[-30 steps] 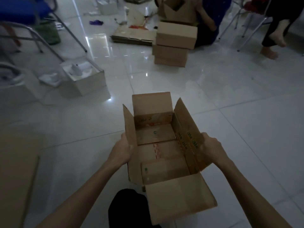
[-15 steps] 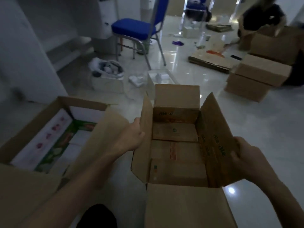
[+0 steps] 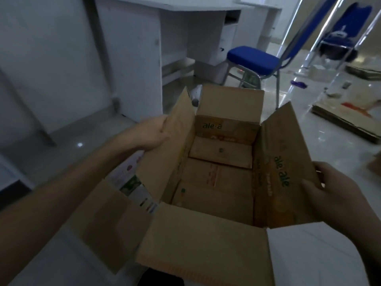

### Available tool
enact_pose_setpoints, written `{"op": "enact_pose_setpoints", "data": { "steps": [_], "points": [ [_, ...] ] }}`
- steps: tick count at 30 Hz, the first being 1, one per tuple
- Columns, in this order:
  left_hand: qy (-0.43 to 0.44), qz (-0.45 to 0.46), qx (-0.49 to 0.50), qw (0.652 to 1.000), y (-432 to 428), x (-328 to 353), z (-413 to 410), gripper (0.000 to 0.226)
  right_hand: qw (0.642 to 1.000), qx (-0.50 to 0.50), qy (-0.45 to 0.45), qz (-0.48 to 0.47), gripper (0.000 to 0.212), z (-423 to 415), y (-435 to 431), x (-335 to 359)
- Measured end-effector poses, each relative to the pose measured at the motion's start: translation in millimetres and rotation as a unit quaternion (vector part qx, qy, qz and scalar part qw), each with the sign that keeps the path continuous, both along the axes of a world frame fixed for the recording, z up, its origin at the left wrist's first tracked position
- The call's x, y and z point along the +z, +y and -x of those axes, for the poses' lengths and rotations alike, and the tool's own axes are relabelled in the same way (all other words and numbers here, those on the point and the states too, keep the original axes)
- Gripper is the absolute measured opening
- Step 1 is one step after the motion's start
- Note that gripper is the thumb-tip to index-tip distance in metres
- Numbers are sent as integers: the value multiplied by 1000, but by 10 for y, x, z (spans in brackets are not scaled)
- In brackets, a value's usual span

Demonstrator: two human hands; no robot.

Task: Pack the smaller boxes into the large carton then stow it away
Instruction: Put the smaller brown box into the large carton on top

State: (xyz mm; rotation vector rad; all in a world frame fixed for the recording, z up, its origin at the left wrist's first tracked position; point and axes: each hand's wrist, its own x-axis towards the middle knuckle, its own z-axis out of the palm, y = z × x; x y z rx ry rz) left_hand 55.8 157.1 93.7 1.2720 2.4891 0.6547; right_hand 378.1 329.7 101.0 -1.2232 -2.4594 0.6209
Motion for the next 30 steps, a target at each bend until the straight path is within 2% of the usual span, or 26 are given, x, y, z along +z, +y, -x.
{"op": "enact_pose_setpoints", "data": {
  "steps": [7, 13, 15, 19, 20, 22, 24, 25, 27, 30],
  "points": [
    [69, 6, 71, 995, -380, 60, 698, 39, 995, 65, 64, 39, 30, 861, -147, -72],
    [82, -7, 116, 990, -508, -314, 1169, 37, 967, 116, 121, 192, 72, 1525, -303, -307],
    [62, -11, 125, 990, -541, -434, 1314, 39, 962, 157, 102, 197, 71, 1699, -349, -420],
    [55, 2, 120, 991, -536, -596, 1538, 41, 971, 208, 25, 119, 30, 1984, -357, -518],
    [40, 11, 118, 992, -522, -625, 1589, 41, 970, 221, 5, 104, 26, 2043, -320, -502],
    [3, 31, 117, 993, -494, -672, 1686, 40, 954, 269, -43, 126, 31, 2131, -212, -427],
    [-23, 38, 120, 992, -478, -691, 1801, 39, 917, 333, -118, 184, 41, 2207, -69, -320],
    [-28, 37, 121, 992, -473, -692, 1858, 40, 898, 367, -165, 179, 42, 2241, 0, -287],
    [-29, 41, 121, 991, -459, -676, 1971, 40, 879, 412, -218, 103, 33, 2341, 81, -237],
    [-37, 64, 117, 990, -414, -657, 2039, 41, 874, 434, -199, -93, 17, 2494, 64, -213]
  ]
}}
